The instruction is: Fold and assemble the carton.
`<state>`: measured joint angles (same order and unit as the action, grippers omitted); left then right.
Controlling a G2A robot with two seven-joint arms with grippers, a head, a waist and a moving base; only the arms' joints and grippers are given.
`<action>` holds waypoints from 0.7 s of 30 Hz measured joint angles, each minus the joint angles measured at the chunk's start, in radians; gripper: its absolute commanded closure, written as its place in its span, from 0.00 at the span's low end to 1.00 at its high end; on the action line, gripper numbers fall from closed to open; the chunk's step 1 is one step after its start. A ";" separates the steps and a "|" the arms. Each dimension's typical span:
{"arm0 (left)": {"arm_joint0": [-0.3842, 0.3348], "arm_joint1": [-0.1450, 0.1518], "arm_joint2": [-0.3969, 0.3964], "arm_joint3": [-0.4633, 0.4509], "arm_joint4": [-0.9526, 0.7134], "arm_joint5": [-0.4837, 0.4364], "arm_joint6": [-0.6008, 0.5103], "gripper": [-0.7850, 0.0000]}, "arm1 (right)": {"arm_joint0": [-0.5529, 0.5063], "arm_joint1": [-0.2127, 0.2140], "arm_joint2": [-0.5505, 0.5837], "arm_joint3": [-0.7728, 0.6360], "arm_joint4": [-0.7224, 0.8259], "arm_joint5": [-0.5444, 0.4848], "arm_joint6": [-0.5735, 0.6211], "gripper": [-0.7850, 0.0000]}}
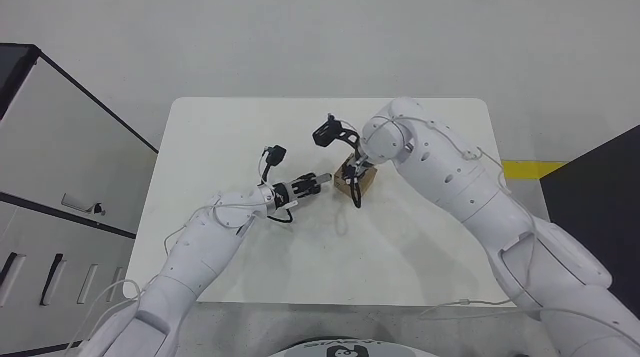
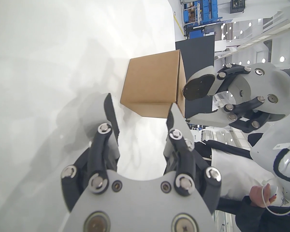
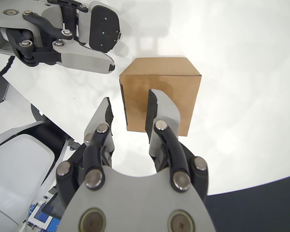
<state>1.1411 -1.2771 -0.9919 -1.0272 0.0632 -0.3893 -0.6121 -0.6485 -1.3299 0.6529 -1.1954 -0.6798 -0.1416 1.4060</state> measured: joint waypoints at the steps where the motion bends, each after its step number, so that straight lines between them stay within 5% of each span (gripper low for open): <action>1: 0.001 0.000 0.000 -0.002 0.001 -0.001 0.000 0.00 | -0.003 0.003 0.006 -0.007 -0.003 0.003 -0.001 0.00; 11: 0.011 0.004 -0.012 -0.028 0.005 -0.027 0.014 0.00 | -0.059 0.044 0.125 -0.083 0.018 0.022 -0.032 0.00; 21: 0.031 0.011 -0.026 -0.080 0.019 -0.050 0.026 0.00 | -0.232 0.132 0.453 -0.179 0.240 -0.082 -0.094 0.00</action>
<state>1.1718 -1.2665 -1.0178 -1.1073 0.0827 -0.4394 -0.5858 -0.8808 -1.1978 1.1058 -1.3746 -0.4401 -0.2233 1.3122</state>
